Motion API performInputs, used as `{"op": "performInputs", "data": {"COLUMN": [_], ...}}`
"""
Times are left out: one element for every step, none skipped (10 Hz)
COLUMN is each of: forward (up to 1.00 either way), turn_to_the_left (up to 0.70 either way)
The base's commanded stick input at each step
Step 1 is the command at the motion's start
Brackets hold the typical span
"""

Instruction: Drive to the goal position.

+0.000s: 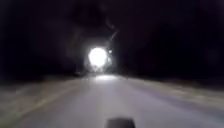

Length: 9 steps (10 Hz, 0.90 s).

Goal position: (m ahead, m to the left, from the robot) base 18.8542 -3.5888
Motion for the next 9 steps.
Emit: {"op": "performInputs", "data": {"forward": [1.00,1.00,1.00,1.00,1.00,1.00,1.00,1.00,1.00], "turn_to_the_left": [0.00,0.00,0.00,0.00,0.00,0.00,0.00,0.00,0.00]}}
